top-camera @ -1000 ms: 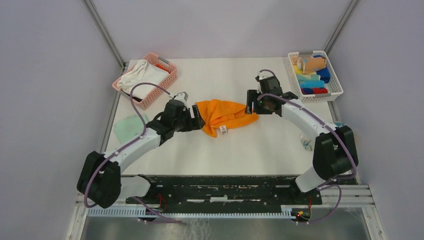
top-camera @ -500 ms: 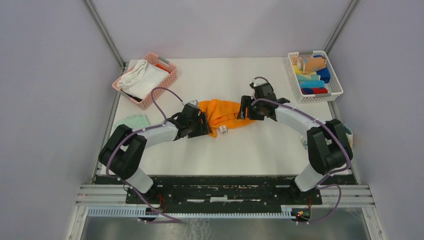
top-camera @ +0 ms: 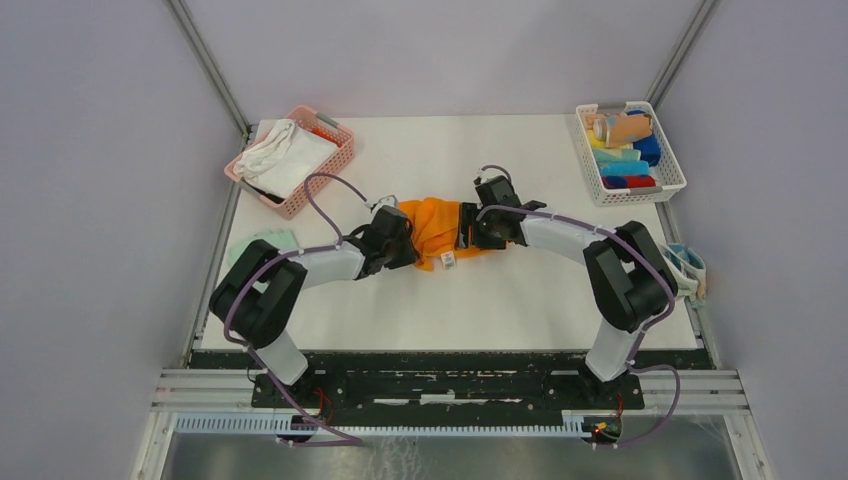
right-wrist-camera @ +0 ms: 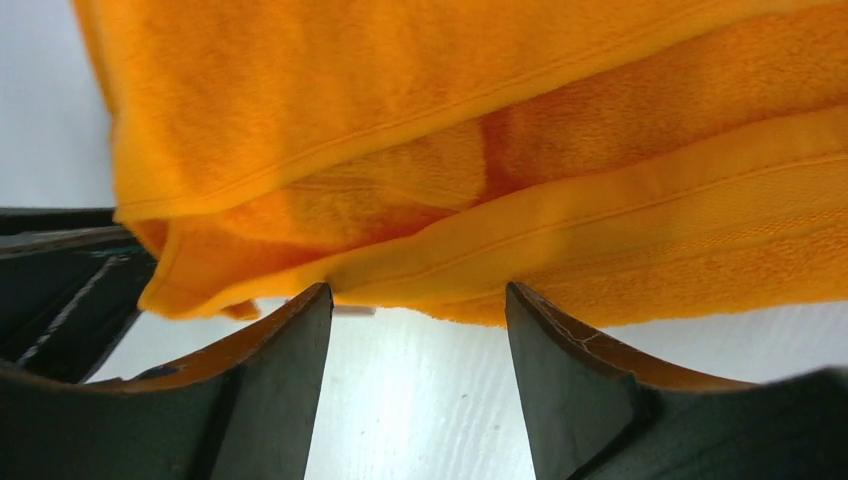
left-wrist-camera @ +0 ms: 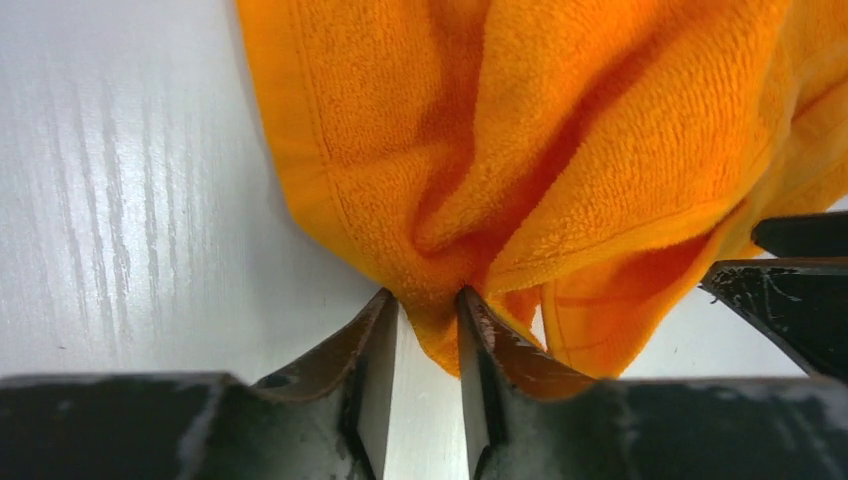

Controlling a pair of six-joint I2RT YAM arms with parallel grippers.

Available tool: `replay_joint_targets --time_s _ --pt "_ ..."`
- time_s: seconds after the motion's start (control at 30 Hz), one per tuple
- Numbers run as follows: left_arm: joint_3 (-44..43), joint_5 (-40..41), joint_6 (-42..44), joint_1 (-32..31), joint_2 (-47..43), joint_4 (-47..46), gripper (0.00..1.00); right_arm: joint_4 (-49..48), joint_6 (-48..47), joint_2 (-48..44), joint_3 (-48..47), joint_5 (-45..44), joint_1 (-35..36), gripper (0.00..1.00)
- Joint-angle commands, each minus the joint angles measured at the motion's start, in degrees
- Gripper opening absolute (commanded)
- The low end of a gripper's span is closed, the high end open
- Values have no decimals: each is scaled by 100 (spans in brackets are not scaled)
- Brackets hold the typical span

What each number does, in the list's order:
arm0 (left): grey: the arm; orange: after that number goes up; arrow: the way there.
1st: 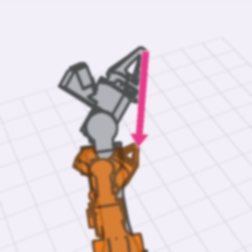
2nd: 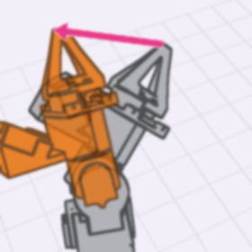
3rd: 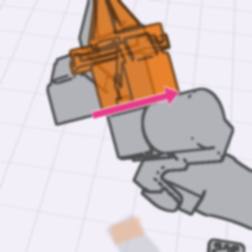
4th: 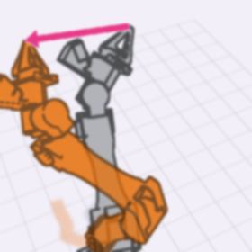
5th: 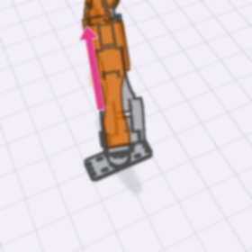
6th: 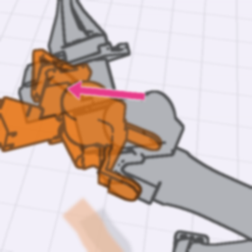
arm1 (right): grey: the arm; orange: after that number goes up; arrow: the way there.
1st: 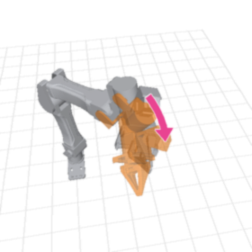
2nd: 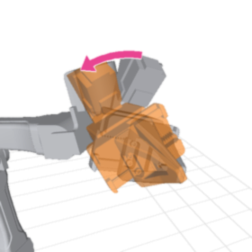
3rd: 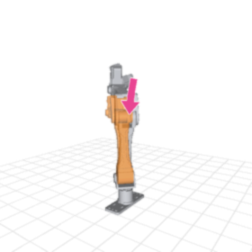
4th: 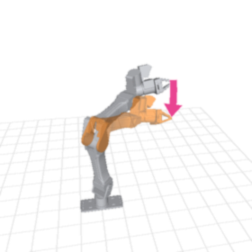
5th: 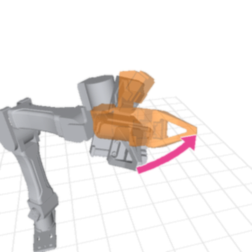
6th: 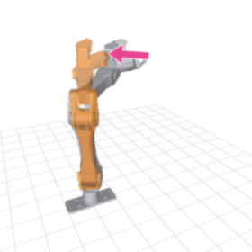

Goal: Roll the towels
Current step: Place the towel at the center of the board, then flatten out the towel at the center of the board.

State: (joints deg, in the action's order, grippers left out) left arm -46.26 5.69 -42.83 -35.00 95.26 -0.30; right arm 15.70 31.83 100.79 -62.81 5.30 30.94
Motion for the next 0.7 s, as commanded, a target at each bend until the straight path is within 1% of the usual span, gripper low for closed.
replay_joint_targets --time_s 0.0,0.1,0.17,0.2,0.33,0.43,0.57,0.67 --pt "-57 579 19 38 322 241 31 88 198 212 -223 -591 -153 71" --pt "-33 713 160 172 265 407 18 285 192 348 -172 -671 -462 70" --pt "64 787 187 321 109 593 7 451 193 402 -138 -769 -756 67" --pt "119 815 187 407 -25 673 4 512 192 401 -97 -818 -927 66" --pt "370 938 224 822 -624 991 3 636 171 226 60 -998 -1631 63" --pt "438 971 276 1140 -1106 1318 3 786 25 5 14 -1235 -1985 63" --pt "396 1032 426 1345 -1711 1651 3 963 -272 -323 -138 -1328 -2118 63" --pt "247 865 577 1346 -1907 1831 3 684 -653 -549 -208 -815 -2121 67"
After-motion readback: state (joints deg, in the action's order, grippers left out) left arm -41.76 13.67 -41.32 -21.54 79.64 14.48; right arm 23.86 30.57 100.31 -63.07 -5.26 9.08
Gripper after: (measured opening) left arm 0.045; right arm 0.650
